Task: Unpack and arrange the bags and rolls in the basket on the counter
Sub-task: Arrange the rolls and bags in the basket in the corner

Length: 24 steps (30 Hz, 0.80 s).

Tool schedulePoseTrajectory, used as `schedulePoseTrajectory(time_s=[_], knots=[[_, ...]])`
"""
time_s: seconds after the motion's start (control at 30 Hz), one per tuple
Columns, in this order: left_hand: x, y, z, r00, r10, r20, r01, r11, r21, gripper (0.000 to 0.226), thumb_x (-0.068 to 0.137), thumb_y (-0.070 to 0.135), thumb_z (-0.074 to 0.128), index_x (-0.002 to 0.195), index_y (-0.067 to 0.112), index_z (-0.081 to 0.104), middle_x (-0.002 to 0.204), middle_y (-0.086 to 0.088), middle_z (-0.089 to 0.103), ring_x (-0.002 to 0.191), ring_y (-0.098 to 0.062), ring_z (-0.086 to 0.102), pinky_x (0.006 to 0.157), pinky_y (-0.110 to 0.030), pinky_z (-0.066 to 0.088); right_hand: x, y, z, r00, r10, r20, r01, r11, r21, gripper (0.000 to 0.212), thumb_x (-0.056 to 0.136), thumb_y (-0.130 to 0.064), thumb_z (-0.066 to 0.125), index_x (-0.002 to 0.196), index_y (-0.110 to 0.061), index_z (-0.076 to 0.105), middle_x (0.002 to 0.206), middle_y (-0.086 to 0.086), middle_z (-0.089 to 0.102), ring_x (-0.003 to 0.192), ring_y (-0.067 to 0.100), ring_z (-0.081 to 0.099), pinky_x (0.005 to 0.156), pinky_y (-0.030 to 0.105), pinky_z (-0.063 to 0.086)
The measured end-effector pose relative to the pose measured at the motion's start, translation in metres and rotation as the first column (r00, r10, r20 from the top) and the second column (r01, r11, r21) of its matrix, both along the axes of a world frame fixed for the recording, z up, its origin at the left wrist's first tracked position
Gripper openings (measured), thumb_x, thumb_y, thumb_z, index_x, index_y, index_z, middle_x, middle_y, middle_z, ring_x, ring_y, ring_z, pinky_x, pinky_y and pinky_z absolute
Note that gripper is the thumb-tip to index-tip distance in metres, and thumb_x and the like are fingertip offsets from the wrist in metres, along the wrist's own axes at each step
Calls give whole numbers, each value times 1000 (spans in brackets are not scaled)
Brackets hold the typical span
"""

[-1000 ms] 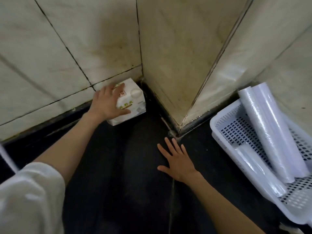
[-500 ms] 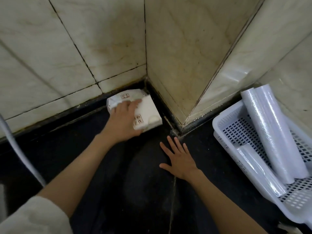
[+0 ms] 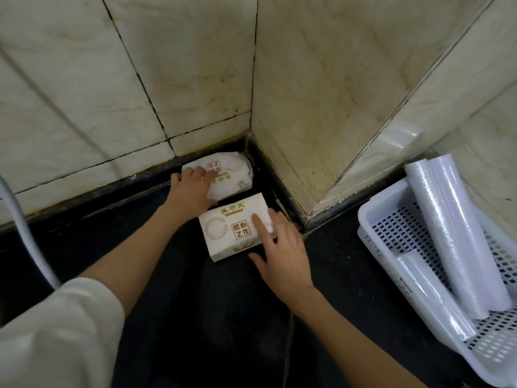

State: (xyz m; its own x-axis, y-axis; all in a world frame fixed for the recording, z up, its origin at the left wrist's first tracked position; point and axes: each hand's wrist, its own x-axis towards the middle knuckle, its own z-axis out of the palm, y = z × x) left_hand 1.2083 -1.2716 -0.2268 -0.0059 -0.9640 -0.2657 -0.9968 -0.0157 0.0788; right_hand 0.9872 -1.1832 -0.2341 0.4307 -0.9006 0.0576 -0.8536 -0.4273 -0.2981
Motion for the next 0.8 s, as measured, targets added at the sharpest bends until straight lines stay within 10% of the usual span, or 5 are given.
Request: schedulePoseTrajectory(time_s=[0.13, 0.3, 0.5, 0.8], knots=[[-2, 0, -1, 999, 1, -37, -4, 996, -91, 47, 88, 31, 55, 130, 13, 43, 126, -13, 53, 115, -29, 46, 97, -40, 25, 17, -11, -8, 977, 161, -139, -147, 983, 106, 65, 90, -43, 50, 145, -31, 17, 158, 8, 11, 145, 27, 4, 117, 49, 10], [3, 4, 27, 992, -9, -125, -38, 929, -367, 30, 87, 7, 53, 117, 3, 55, 113, -19, 60, 102, -33, 52, 90, -39, 23, 30, -34, -10, 983, 113, -147, -114, 993, -3, 58, 81, -39, 66, 134, -25, 48, 141, 16, 47, 132, 32, 42, 98, 47, 46], [6, 12, 63, 995, 39, -87, -83, 807, -584, 20, 77, -7, 57, 95, 2, 60, 93, -17, 59, 89, -33, 53, 86, -38, 25, 47, -95, -21, 966, 186, -178, -177, 982, 67, 65, 95, -16, 45, 148, -27, 8, 158, 13, 5, 145, 29, -1, 117, 46, 4], [4, 10, 56, 988, 66, -141, -137, 797, -588, 19, 76, -5, 60, 94, 1, 61, 89, -18, 61, 86, -34, 57, 83, -43, 36, 70, -140, -11, 995, 77, -70, -73, 996, 58, 61, 93, -23, 48, 146, -12, 19, 156, 13, 17, 145, 25, 10, 119, 40, 13]])
